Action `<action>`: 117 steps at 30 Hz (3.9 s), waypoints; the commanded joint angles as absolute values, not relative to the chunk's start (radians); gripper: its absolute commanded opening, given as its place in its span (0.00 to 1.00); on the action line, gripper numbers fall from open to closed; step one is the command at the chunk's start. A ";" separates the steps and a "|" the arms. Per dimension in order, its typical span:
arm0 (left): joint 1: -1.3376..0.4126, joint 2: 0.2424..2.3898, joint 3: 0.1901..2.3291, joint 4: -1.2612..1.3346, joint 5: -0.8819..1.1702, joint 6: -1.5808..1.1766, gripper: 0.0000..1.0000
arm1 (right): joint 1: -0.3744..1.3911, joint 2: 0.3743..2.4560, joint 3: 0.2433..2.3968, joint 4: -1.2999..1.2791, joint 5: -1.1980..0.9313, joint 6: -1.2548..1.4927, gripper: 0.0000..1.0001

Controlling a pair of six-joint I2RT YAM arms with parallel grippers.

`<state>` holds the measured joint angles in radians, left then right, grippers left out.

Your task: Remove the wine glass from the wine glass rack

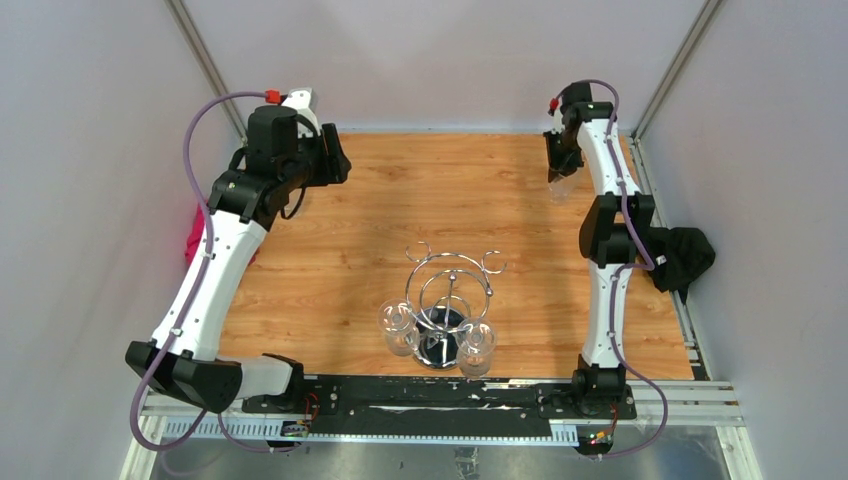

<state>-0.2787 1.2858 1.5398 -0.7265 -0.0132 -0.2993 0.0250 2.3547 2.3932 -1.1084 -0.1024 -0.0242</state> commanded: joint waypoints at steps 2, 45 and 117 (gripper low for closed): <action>-0.287 1.292 1.532 -0.715 -0.038 -0.303 0.58 | 0.010 2.361 2.390 -1.076 -0.094 -0.047 0.00; -0.295 1.325 1.527 -0.707 -0.032 -0.316 0.59 | -0.026 2.297 2.221 -0.989 -0.081 -0.006 0.31; -0.308 1.198 1.487 -0.638 -0.053 -0.374 0.59 | 0.953 0.976 1.181 -0.647 0.397 0.078 0.47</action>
<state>-0.3027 1.1809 1.4639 -0.6739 -0.0467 -0.3599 0.9058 0.9459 1.1706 -0.6617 0.3473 0.1150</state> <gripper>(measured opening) 0.596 0.468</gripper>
